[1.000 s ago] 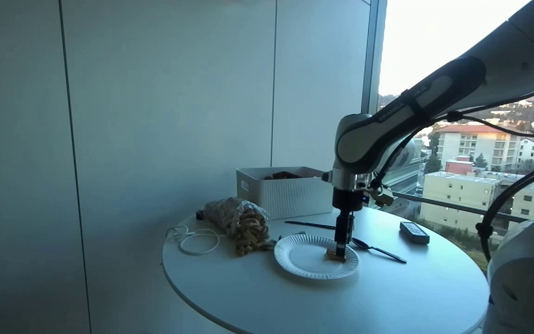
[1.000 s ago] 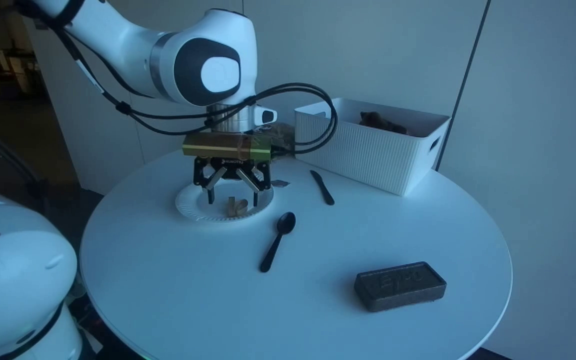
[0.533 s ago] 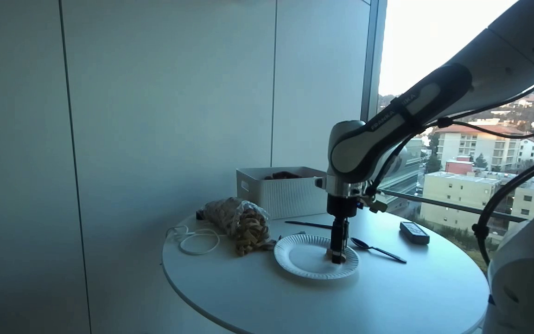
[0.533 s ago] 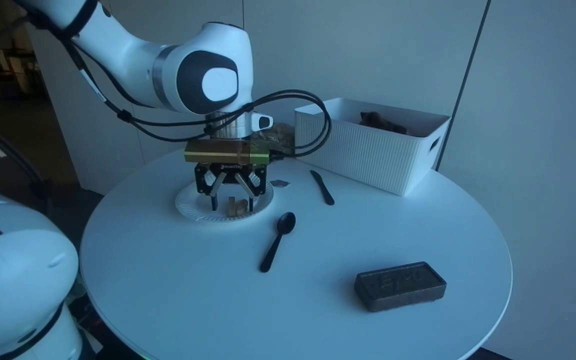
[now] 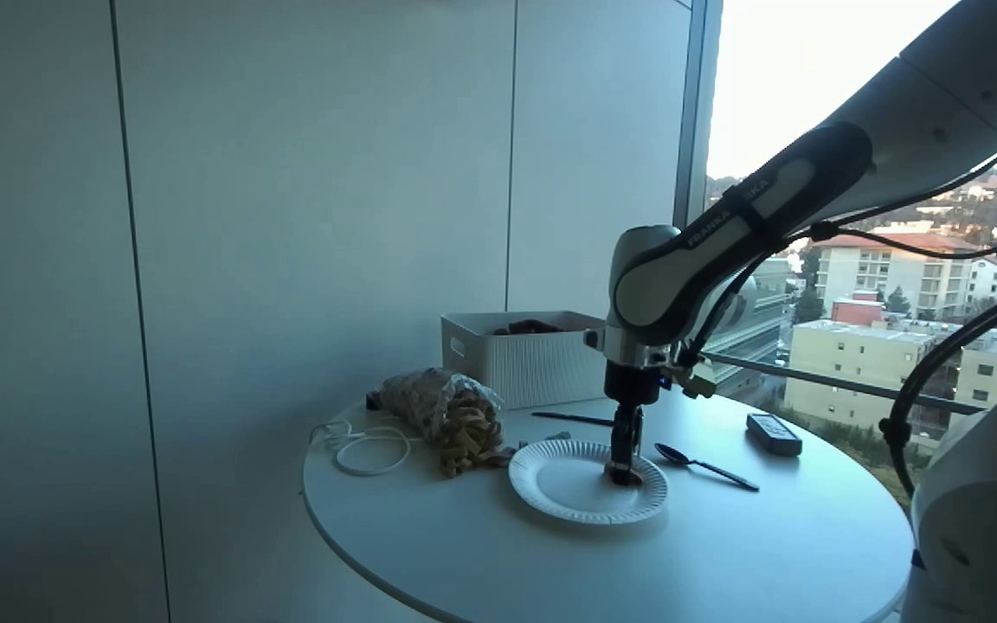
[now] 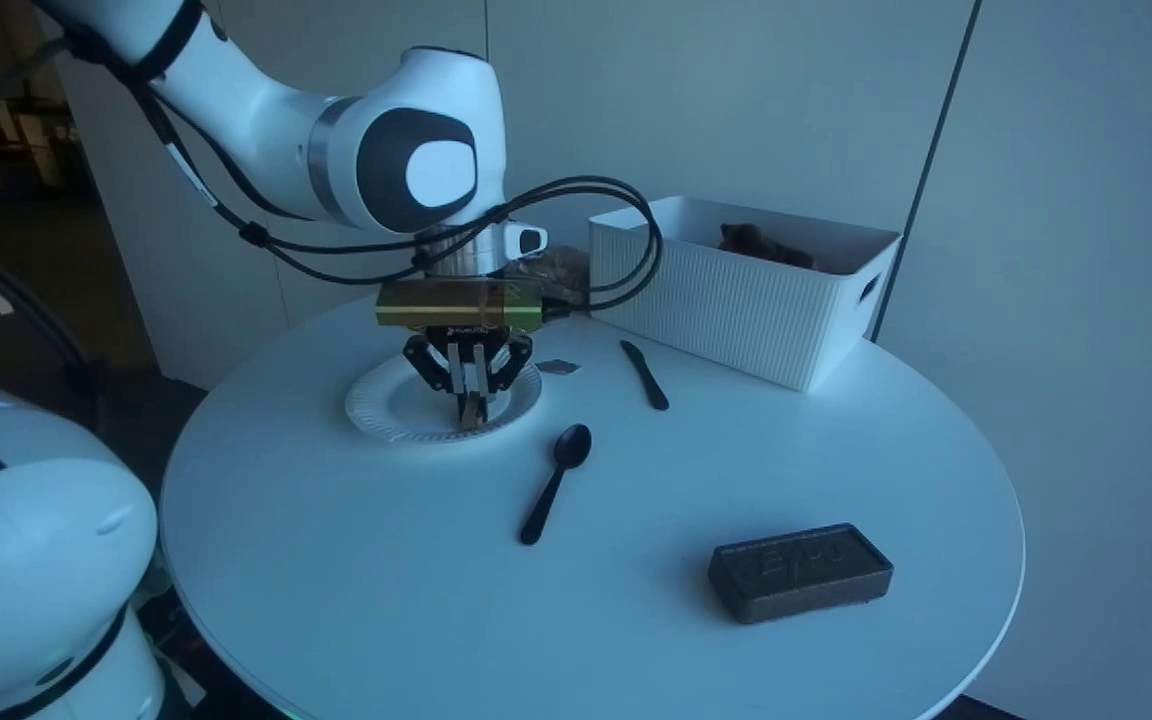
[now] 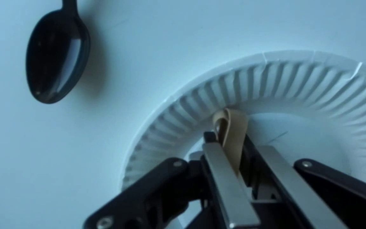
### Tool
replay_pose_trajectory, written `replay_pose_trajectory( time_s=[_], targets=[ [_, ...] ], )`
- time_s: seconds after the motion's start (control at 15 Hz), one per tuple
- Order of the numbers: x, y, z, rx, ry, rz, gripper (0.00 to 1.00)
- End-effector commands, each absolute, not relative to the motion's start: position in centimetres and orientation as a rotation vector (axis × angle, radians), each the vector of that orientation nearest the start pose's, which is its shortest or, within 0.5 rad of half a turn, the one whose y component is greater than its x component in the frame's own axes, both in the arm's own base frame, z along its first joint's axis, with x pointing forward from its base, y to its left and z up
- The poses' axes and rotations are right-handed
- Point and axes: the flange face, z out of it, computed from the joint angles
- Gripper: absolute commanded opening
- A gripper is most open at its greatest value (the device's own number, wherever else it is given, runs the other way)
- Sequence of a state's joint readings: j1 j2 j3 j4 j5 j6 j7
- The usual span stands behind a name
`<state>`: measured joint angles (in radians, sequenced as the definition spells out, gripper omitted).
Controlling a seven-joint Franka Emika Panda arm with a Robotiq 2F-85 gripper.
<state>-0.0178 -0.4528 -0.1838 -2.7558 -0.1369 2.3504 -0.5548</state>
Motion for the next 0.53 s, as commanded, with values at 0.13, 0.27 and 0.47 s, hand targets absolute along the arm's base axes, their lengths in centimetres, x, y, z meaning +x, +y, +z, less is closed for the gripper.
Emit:
replay_pose_trajectory(
  time_s=[0.13, 0.27, 0.47],
  targets=[
    [36.4, -6.9, 36.7, -3.109, -0.768, -0.126, 0.05],
    [36.6, -6.7, 38.1, -3.126, -0.825, -0.196, 0.06],
    [36.9, -5.4, 40.2, -3.126, -0.998, -0.298, 0.07]
  ],
)
